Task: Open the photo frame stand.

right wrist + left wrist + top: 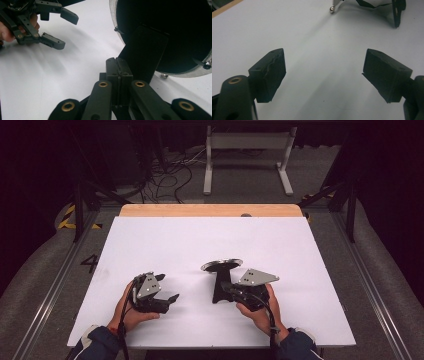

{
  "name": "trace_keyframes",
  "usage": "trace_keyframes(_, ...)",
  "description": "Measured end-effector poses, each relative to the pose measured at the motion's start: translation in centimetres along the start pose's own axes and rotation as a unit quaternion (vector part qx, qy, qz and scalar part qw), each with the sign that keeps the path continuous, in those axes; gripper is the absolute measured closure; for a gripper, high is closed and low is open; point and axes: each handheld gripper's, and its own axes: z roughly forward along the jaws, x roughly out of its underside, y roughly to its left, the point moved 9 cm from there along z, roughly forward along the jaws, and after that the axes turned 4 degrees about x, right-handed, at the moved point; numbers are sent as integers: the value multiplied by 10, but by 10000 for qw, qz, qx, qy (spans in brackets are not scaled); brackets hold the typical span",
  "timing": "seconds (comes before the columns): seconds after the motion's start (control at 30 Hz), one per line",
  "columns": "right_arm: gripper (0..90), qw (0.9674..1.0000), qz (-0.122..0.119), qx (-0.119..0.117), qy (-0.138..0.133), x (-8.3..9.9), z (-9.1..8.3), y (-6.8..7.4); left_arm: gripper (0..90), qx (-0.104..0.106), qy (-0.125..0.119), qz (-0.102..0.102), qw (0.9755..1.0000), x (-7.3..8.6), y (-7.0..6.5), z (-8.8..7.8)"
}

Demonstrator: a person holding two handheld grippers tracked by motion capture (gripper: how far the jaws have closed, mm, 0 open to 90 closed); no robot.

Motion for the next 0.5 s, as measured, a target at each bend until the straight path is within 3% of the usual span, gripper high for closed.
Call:
trace_keyframes(0.23, 900, 10000, 3, 60, 74, 4, 6, 1, 170, 86, 32, -7, 10000, -4, 1, 6)
trace_keyframes(0.37, 900, 9998, -21, 128, 127, 6, 11, 5, 165, -51, -106, -37, 9999, -18, 6, 14)
trace_keyframes(0.5, 900, 9996, -49, 213, 180, 8, 15, 7, 165, 4, -195, -56, 9998, -35, 7, 23)
